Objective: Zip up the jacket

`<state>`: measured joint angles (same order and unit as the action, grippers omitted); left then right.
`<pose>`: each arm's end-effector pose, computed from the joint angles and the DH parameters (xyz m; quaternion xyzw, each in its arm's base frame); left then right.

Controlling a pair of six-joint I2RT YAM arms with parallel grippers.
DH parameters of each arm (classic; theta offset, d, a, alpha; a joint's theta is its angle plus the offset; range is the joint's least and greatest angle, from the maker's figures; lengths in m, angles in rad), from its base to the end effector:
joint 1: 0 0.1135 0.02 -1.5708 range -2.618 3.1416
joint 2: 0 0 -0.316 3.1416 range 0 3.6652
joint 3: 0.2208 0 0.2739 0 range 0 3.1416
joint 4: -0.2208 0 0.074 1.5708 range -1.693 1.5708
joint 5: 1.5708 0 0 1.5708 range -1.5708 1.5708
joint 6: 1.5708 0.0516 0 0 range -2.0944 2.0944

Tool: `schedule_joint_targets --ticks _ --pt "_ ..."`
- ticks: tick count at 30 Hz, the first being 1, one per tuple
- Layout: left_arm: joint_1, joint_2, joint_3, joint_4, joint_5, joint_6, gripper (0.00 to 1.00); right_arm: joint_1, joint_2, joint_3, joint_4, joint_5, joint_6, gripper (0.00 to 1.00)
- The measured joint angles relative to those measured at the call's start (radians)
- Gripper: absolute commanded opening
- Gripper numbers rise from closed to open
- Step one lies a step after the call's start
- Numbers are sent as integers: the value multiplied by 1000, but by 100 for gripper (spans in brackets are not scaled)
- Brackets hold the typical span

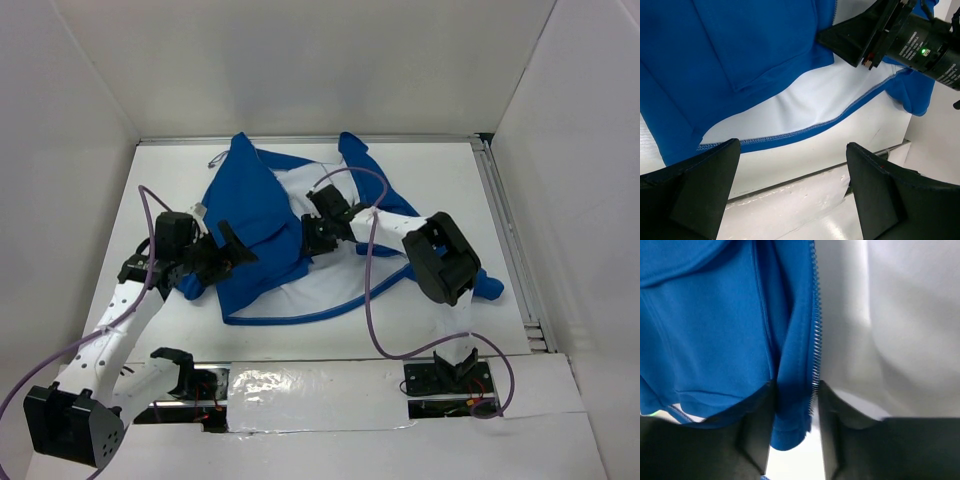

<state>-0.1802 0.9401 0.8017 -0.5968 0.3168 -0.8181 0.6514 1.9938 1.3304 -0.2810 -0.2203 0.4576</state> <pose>0.1918 -0.0513 0.3087 -0.2222 0.8771 -0.3184 0.2828 0.3670 0.2940 0.1836 -0.1252 0.9379 0.2501 0.2053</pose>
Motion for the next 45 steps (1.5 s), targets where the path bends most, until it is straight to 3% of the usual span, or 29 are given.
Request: schedule_joint_targets --ticks 2,3,9,20,24,27,28,31,35,38,45 --pt "0 1 0 0 1 0 99 8 -5 -13 0 5 6 25" --pt "0 1 0 0 2 0 99 13 -8 -17 -2 7 13 13" --pt "0 0 0 -5 2 -2 99 43 -64 -30 -22 43 26 0" --pt "-6 -23 6 -77 -8 -27 99 245 -439 -53 -277 180 214 0" --pt "-29 -35 8 -103 -9 -29 99 341 -517 -201 -300 192 325 13" --pt "-57 -42 8 -111 -16 -34 99 414 -472 -317 -317 199 400 50" --pt "-66 -40 8 -111 -19 -38 99 435 -450 -334 -331 208 418 74" --pt "-97 -27 8 -112 -24 -51 99 496 -420 -336 -378 265 441 87" --pt "-158 20 8 -109 -28 -55 99 545 -472 -300 -396 339 443 95" --pt "-231 61 8 -104 -33 -64 99 504 -565 -304 -396 364 439 100" --pt "-495 237 44 -73 -52 -105 99 130 -797 -451 -370 368 410 100"
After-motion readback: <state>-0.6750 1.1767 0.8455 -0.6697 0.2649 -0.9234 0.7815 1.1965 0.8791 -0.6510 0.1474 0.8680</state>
